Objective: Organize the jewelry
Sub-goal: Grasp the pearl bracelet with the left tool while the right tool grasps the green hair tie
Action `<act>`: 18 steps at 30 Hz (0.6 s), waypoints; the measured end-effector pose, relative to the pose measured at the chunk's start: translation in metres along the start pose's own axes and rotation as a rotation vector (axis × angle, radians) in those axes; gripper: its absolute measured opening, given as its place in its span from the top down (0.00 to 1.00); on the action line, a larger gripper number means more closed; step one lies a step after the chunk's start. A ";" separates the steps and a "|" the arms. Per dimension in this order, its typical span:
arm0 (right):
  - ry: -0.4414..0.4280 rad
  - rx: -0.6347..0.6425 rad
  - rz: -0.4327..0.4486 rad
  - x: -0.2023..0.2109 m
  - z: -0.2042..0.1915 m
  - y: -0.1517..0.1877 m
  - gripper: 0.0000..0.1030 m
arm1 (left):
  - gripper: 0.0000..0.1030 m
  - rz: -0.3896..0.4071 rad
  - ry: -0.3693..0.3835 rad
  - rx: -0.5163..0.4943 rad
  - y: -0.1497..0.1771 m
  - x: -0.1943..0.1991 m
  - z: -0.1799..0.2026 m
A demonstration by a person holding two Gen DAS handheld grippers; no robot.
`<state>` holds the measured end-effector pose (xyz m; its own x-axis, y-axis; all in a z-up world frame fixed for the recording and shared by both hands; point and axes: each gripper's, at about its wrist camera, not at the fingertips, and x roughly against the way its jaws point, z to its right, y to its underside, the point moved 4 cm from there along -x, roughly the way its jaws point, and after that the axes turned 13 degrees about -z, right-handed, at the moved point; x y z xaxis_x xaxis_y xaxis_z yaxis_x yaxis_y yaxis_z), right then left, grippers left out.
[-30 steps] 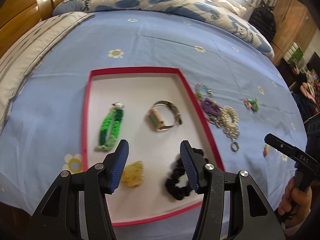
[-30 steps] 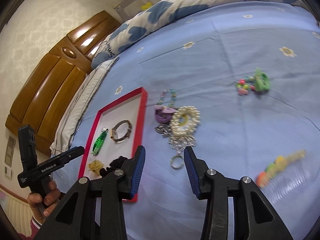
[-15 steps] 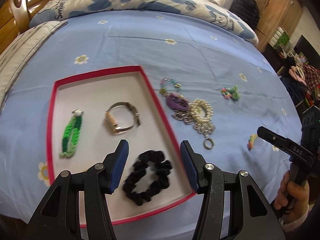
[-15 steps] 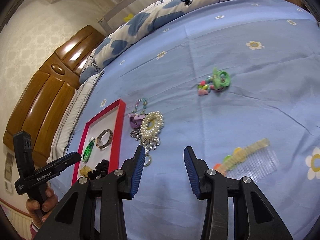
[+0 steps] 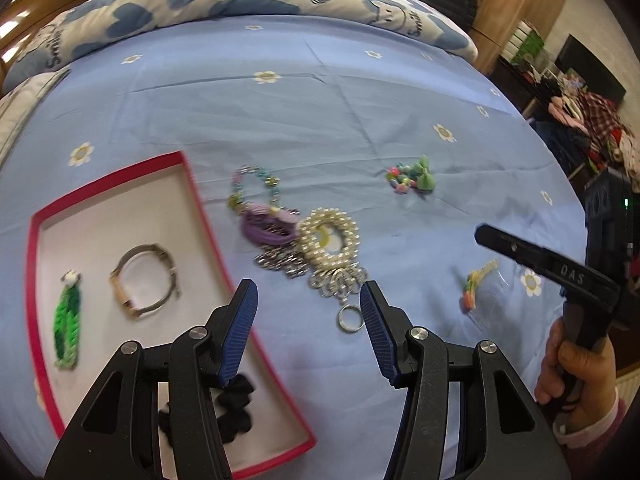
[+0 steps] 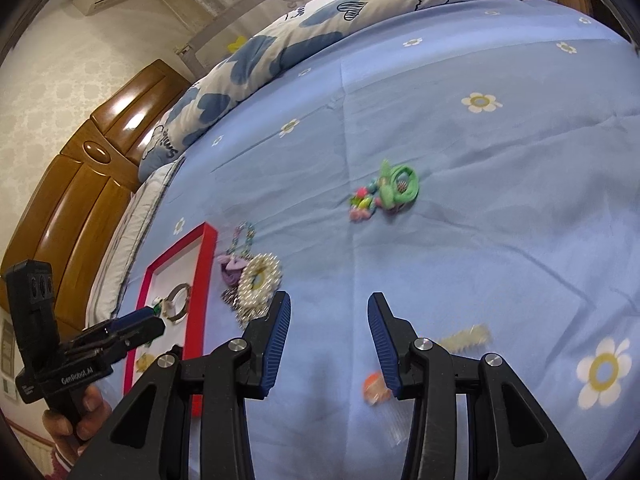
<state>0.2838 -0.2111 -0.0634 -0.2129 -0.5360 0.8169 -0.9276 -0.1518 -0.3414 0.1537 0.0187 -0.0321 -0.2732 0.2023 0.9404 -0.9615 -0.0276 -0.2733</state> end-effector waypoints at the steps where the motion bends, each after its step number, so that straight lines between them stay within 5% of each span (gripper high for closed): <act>1: 0.008 0.004 0.004 -0.001 0.002 -0.005 0.58 | 0.49 -0.009 0.005 -0.009 -0.004 -0.005 0.005; 18: 0.068 0.019 -0.016 -0.043 0.028 -0.075 0.61 | 0.52 -0.132 -0.027 -0.073 -0.044 -0.079 0.033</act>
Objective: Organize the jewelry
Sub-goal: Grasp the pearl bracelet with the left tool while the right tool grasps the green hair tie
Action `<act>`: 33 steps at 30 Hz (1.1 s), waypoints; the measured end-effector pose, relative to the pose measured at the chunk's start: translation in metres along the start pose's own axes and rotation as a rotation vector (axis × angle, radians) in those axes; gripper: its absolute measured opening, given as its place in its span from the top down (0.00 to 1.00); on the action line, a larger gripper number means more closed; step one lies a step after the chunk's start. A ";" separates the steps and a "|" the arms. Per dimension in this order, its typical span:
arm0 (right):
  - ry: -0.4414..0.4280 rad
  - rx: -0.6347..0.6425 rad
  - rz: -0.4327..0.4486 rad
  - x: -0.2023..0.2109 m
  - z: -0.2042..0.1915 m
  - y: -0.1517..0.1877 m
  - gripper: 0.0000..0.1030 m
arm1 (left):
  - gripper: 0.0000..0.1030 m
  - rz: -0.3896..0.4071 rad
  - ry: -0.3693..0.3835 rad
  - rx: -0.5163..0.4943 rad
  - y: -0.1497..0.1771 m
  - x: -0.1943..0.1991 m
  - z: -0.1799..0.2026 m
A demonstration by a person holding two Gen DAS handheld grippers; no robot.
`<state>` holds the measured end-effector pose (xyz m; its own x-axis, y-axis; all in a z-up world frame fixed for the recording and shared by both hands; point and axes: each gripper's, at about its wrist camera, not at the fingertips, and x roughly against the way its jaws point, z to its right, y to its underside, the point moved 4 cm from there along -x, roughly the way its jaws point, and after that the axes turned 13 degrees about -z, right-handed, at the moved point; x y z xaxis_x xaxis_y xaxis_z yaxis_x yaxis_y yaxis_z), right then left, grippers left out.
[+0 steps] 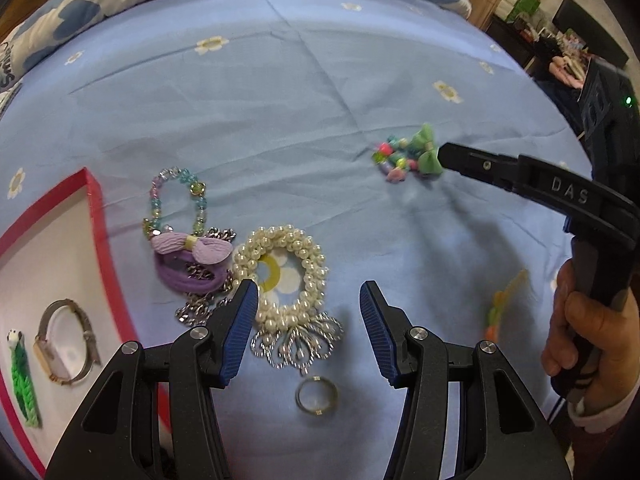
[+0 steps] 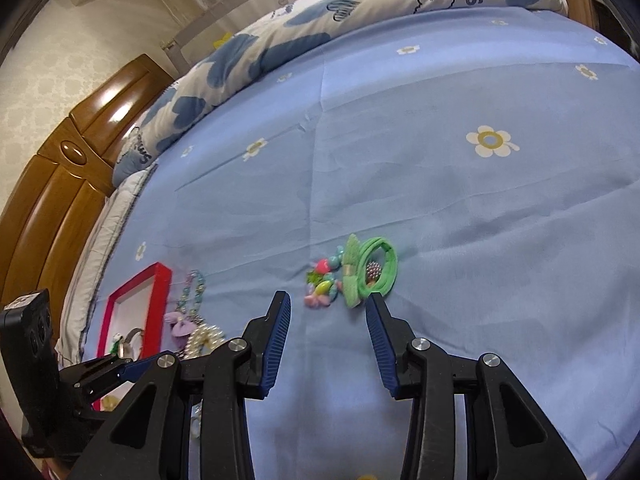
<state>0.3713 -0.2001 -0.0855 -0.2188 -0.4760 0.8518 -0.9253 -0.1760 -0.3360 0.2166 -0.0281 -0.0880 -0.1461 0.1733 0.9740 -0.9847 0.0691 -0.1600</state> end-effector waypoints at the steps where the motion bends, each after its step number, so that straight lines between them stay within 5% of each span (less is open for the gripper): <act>1: 0.000 -0.001 -0.005 -0.004 0.001 -0.002 0.61 | 0.53 -0.007 -0.005 -0.001 -0.002 -0.004 0.000; 4: 0.020 0.006 -0.012 -0.013 0.002 -0.007 0.63 | 0.64 -0.014 -0.021 -0.010 -0.003 -0.009 0.001; 6: 0.036 0.012 -0.021 -0.019 0.003 -0.009 0.75 | 0.89 -0.031 -0.008 -0.013 -0.003 -0.013 0.001; 8: 0.072 0.020 -0.033 -0.024 0.004 -0.010 0.91 | 0.89 -0.035 0.012 0.000 -0.003 -0.015 -0.002; 10: 0.072 0.021 -0.025 -0.022 0.007 -0.008 0.92 | 0.90 -0.021 0.026 0.003 -0.001 -0.010 -0.003; 22: -0.010 0.031 0.049 0.023 -0.007 0.013 0.94 | 0.91 0.080 0.147 0.058 0.026 0.043 -0.014; 33: -0.123 0.071 0.041 0.039 -0.053 0.048 0.94 | 0.92 0.162 0.171 0.133 0.054 0.086 -0.038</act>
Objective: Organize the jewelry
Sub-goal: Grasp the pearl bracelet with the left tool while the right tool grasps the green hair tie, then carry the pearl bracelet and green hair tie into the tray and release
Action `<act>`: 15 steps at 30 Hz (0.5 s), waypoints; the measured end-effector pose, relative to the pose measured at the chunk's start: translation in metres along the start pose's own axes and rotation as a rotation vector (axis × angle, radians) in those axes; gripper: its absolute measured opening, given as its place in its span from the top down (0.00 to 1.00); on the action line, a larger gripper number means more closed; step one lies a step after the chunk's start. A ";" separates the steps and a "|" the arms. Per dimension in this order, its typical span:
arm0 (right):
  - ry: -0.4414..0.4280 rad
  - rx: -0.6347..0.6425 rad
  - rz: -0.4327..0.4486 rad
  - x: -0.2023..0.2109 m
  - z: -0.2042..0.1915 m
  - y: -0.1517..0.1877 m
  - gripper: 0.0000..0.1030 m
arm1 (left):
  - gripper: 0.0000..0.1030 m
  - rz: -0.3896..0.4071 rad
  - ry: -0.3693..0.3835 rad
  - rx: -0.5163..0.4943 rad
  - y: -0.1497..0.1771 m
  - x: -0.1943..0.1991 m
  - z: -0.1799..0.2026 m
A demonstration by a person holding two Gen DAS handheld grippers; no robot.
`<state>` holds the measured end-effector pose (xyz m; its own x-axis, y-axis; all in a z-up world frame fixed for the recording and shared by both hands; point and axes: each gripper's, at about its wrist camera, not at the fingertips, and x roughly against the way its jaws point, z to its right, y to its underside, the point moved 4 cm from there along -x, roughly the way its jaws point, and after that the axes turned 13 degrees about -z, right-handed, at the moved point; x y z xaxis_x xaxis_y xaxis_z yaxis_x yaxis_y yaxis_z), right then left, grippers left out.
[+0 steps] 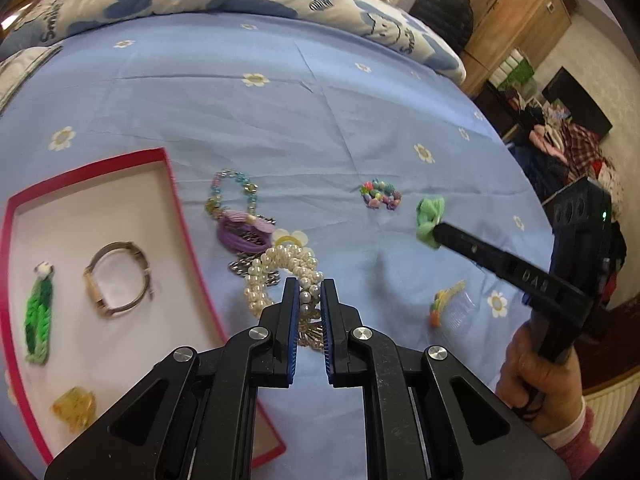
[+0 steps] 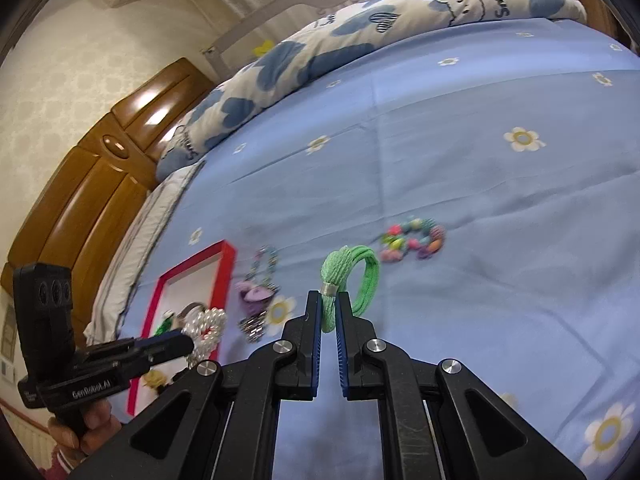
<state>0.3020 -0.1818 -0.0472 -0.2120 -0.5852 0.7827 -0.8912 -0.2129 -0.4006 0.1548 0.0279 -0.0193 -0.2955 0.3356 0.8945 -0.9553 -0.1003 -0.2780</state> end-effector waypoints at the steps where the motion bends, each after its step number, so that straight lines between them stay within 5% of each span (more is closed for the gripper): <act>1: -0.008 0.004 -0.003 0.001 -0.004 0.003 0.94 | 0.92 0.007 -0.001 0.006 0.001 0.005 -0.003; 15: -0.079 0.098 -0.057 -0.014 -0.068 0.027 0.94 | 0.92 0.084 -0.037 0.109 0.036 0.050 -0.049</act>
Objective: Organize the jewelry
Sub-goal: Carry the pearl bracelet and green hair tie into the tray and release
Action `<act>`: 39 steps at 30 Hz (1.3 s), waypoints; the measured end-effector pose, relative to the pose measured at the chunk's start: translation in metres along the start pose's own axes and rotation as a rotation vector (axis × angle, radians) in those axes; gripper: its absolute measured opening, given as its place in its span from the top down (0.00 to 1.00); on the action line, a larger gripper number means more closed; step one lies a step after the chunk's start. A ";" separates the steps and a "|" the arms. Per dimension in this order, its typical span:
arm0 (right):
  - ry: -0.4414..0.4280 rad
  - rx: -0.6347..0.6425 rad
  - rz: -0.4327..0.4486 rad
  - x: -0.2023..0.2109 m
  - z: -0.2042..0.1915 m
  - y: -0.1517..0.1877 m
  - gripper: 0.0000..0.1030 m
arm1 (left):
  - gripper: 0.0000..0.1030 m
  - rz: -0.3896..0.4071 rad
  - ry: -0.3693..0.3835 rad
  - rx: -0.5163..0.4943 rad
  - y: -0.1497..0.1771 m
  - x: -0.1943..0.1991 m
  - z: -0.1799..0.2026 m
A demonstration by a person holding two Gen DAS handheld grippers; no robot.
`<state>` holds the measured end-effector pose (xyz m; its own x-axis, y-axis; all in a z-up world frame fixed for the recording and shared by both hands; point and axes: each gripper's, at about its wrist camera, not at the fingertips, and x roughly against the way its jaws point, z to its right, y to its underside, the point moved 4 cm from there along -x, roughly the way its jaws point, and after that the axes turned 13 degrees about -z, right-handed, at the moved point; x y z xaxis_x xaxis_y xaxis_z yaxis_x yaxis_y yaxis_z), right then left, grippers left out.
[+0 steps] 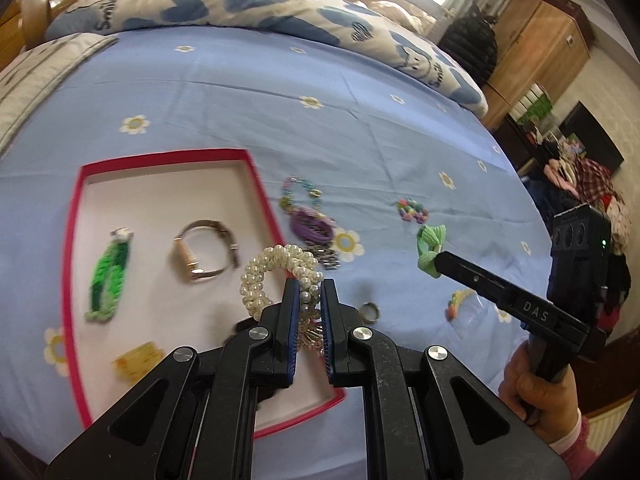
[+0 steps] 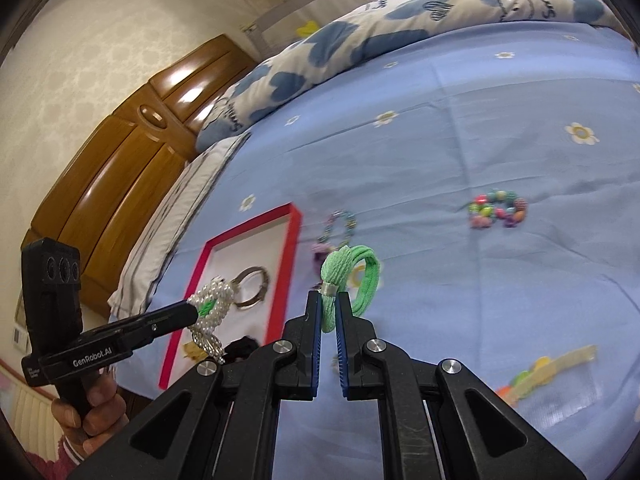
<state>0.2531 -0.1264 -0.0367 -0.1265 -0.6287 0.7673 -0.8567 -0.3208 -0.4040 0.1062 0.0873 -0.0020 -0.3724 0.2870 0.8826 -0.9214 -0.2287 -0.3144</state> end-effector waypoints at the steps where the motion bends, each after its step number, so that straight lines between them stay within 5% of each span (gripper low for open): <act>1: -0.006 0.010 -0.006 -0.003 -0.006 0.000 0.94 | 0.92 0.007 -0.005 0.011 0.001 0.004 -0.005; 20: -0.069 0.164 -0.134 -0.071 -0.093 -0.002 0.94 | 0.92 0.071 -0.102 0.144 0.009 0.030 -0.088; 39: 0.004 0.217 -0.292 -0.153 -0.107 -0.001 0.94 | 0.91 -0.004 -0.188 0.180 0.014 -0.015 -0.125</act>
<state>0.2202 0.0462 -0.1001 0.1054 -0.4860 0.8676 -0.7308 -0.6296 -0.2638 0.0854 0.1960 -0.0631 -0.3263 0.1140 0.9384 -0.8816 -0.3948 -0.2586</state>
